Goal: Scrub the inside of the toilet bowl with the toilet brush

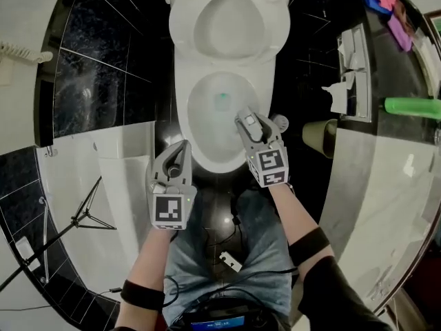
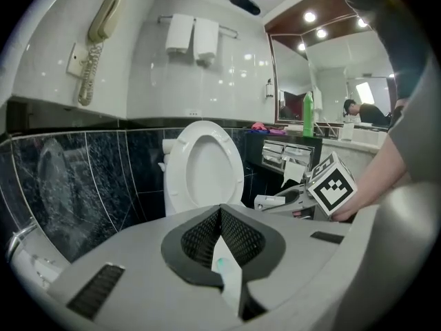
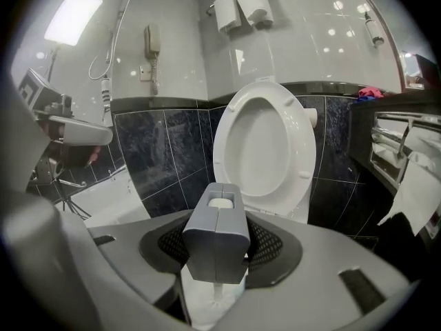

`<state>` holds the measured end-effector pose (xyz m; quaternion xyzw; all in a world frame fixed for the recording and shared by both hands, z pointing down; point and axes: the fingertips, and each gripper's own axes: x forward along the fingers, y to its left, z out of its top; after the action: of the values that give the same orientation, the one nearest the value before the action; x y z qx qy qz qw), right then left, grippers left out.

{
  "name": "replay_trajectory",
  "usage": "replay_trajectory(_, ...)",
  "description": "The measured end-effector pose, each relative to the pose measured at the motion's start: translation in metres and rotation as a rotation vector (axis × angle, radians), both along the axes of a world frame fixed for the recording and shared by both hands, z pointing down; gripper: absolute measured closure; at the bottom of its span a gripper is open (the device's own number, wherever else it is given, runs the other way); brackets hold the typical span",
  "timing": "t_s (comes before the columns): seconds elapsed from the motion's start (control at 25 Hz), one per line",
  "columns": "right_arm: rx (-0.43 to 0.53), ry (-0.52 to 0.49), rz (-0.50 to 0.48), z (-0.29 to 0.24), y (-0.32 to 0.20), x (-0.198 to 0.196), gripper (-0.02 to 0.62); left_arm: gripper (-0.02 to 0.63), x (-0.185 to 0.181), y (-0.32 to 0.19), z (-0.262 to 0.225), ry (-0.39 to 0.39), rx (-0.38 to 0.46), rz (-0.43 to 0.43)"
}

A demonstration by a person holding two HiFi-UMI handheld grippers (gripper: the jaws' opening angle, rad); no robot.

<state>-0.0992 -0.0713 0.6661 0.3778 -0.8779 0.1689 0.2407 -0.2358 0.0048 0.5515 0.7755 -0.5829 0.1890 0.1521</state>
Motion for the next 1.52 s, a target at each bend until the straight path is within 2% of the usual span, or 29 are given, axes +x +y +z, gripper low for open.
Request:
replay_trajectory(0.32, 0.033, 0.014, 0.025, 0.033, -0.016, 0.006, 0.389, 0.603, 0.01, -0.007, 0.033, -0.002, -0.005, 0.027)
replay_trajectory(0.72, 0.037, 0.014, -0.01, 0.064, -0.018, -0.012, 0.389, 0.603, 0.006, -0.013, 0.048, 0.003, 0.003, 0.028)
replay_trajectory(0.92, -0.014, -0.013, -0.052, 0.068, -0.005, -0.038, 0.391, 0.603, -0.01, -0.009, 0.053, -0.001, -0.014, 0.009)
replay_trajectory(1.2, -0.053, -0.082, -0.049, 0.062, -0.002, -0.08, 0.391, 0.603, -0.036, -0.006, 0.054, -0.006, -0.016, -0.015)
replay_trajectory(1.52, -0.024, -0.087, -0.042, 0.059, -0.022, -0.127, 0.393, 0.603, -0.07, -0.007, 0.056, -0.003, -0.011, -0.061)
